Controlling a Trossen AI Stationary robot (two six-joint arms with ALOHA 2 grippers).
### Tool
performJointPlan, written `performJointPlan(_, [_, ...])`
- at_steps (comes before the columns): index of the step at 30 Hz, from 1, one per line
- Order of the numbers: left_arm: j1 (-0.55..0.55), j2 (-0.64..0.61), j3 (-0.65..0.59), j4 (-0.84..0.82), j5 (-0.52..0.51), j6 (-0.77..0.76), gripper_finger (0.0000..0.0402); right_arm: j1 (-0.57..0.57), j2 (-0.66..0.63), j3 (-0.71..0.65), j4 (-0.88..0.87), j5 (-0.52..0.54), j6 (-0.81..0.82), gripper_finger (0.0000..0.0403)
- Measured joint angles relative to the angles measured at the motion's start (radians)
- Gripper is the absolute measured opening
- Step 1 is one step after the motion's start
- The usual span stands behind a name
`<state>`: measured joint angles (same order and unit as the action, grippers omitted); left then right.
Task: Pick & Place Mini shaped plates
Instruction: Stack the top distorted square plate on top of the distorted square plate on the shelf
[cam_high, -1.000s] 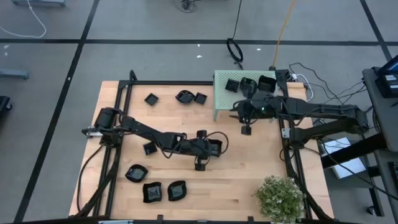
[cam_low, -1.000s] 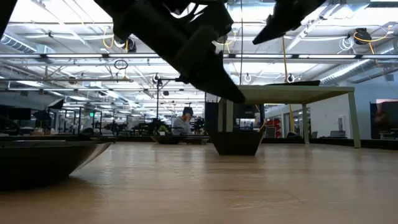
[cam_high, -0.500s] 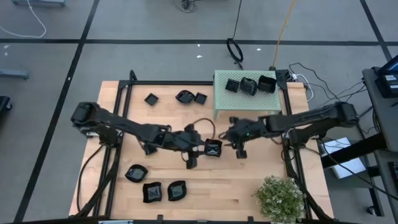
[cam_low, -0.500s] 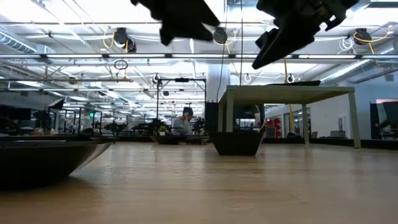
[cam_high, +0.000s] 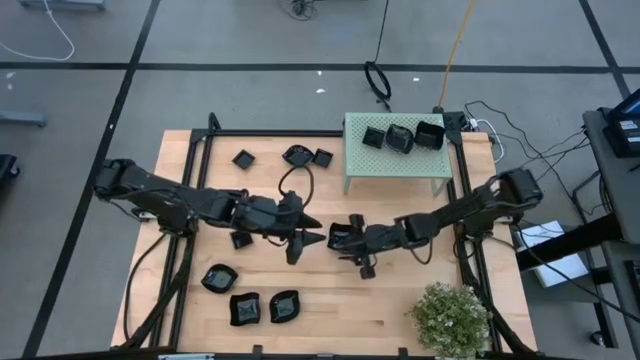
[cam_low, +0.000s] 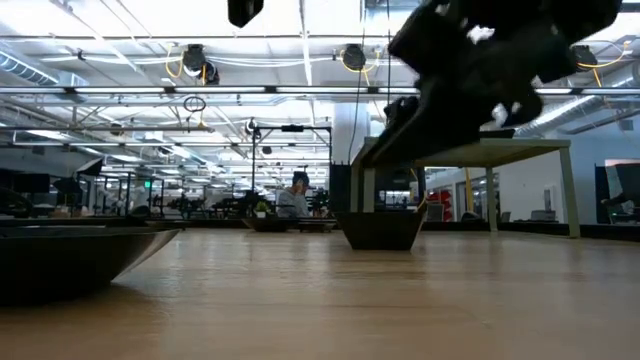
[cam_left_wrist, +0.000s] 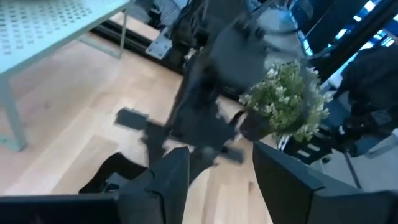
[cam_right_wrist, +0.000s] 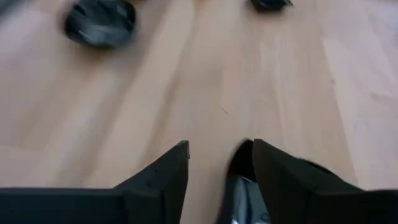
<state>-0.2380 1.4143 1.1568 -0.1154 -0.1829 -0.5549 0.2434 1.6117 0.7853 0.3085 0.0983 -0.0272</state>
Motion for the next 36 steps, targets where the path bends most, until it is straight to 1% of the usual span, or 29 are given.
performJointPlan(2, [-0.004, 0.000, 0.000, 0.011, 0.000, -0.001, 0.0182, 0.001, 0.043, 0.000, 0.023, 0.034, 0.008, 0.0175])
performJointPlan(6, [-0.013, 0.000, 0.000, 0.012, 0.000, -0.001, 0.0182, 0.001, 0.118, 0.000, 0.040, 0.038, 0.050, 0.0182])
performJointPlan(8, [-0.013, 0.000, 0.000, 0.012, 0.000, -0.001, 0.0182, 0.001, 0.148, 0.000, 0.044, 0.043, 0.065, 0.0180])
performJointPlan(12, [-0.013, 0.000, 0.000, 0.013, 0.000, -0.001, 0.0182, 0.000, 0.174, 0.000, 0.047, 0.093, 0.101, 0.0165])
performJointPlan(14, [-0.013, 0.000, 0.000, 0.013, -0.001, -0.001, 0.0182, 0.001, 0.176, 0.000, 0.040, 0.113, 0.129, 0.0148])
performJointPlan(16, [-0.012, 0.000, 0.000, 0.013, 0.000, -0.001, 0.0182, 0.001, 0.173, 0.000, 0.041, 0.113, 0.144, 0.0122])
performJointPlan(18, [-0.013, 0.000, 0.000, 0.013, 0.000, -0.001, 0.0182, 0.006, 0.157, 0.000, 0.026, 0.112, 0.147, 0.0084])
performJointPlan(20, [-0.013, 0.000, 0.000, 0.013, 0.000, -0.001, 0.0182, 0.009, 0.137, 0.000, 0.013, 0.111, 0.147, 0.0037])
performJointPlan(21, [-0.013, 0.000, 0.000, 0.013, 0.000, -0.001, 0.0182, 0.010, 0.121, 0.000, -0.007, 0.109, 0.148, 0.0019])
performJointPlan(22, [-0.013, 0.000, 0.000, 0.014, 0.000, -0.001, 0.0182, 0.013, 0.100, 0.000, -0.035, 0.109, 0.148, 0.0010])
performJointPlan(25, [-0.013, 0.000, 0.000, 0.020, 0.000, 0.000, 0.0182, 0.014, 0.018, 0.000, -0.079, 0.108, 0.148, 0.0006])
performJointPlan(27, [-0.013, 0.000, 0.000, 0.035, 0.000, 0.000, 0.0182, 0.014, -0.061, 0.000, -0.112, 0.108, 0.147, 0.0002])
performJointPlan(33, [-0.013, 0.000, 0.000, 0.087, 0.000, 0.023, 0.0182, 0.014, -0.307, 0.000, -0.135, 0.112, 0.101, 0.0000])
performJointPlan(36, [-0.013, 0.000, 0.000, 0.126, 0.000, 0.044, 0.0182, 0.014, -0.429, 0.000, -0.149, 0.136, 0.094, 0.0000])
